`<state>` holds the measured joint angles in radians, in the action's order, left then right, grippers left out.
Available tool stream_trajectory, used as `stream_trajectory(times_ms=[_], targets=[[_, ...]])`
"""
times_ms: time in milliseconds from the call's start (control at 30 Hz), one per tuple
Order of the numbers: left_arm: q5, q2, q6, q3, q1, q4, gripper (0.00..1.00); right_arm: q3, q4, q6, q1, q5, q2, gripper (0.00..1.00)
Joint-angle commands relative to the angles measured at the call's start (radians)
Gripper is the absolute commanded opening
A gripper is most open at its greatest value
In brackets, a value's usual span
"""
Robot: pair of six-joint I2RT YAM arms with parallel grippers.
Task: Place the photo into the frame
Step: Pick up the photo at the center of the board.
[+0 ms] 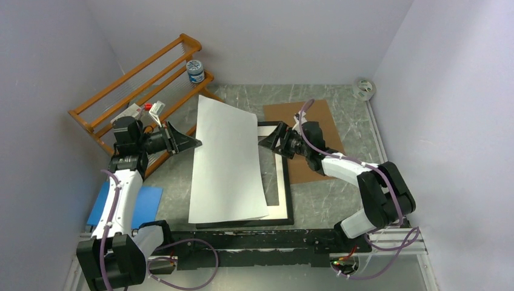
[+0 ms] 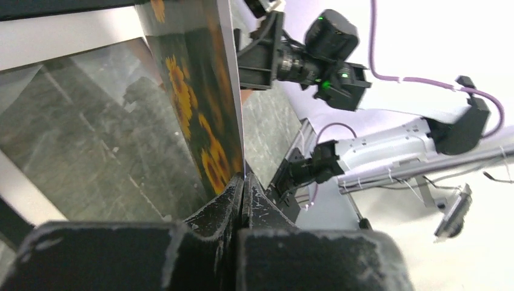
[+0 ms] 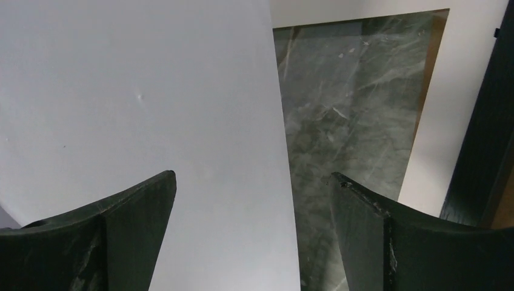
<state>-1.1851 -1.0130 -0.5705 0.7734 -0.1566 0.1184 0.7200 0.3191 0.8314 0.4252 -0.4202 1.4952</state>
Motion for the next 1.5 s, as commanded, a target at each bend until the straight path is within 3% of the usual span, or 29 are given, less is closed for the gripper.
stream_trajectory(times_ms=[0,200,333,533,767,1000,1167,1267,1467], targets=[[-0.166,0.006,-0.103,0.028,-0.004,-0.164,0.03,-0.06,0.314,0.09,-0.007,-0.03,-0.009,0.99],[-0.185,-0.012,-0.228,0.117,0.0,-0.207,0.02,-0.123,0.593,0.192,-0.007,-0.12,0.054,0.99],[-0.125,-0.04,-0.357,0.162,0.001,-0.253,0.02,-0.143,0.641,0.259,-0.01,-0.101,0.085,0.99],[-0.083,-0.099,-0.748,0.145,0.002,-0.598,0.03,-0.122,0.729,0.374,-0.01,-0.149,0.109,0.99],[-0.033,-0.139,-0.925,0.214,0.004,-0.72,0.03,-0.083,0.833,0.615,0.009,-0.198,0.169,0.99],[0.044,-0.177,-1.197,0.256,0.011,-0.957,0.03,-0.034,0.812,0.661,0.066,-0.158,0.188,0.99],[0.078,-0.169,-1.214,0.311,0.012,-0.859,0.03,0.018,0.936,0.731,0.093,-0.087,0.235,0.99],[0.091,-0.155,-1.226,0.344,0.012,-0.812,0.03,0.049,0.929,0.683,0.083,-0.023,0.233,0.99],[0.122,-0.144,-1.316,0.352,0.015,-0.842,0.03,0.143,0.998,0.642,0.057,0.03,0.27,0.99]])
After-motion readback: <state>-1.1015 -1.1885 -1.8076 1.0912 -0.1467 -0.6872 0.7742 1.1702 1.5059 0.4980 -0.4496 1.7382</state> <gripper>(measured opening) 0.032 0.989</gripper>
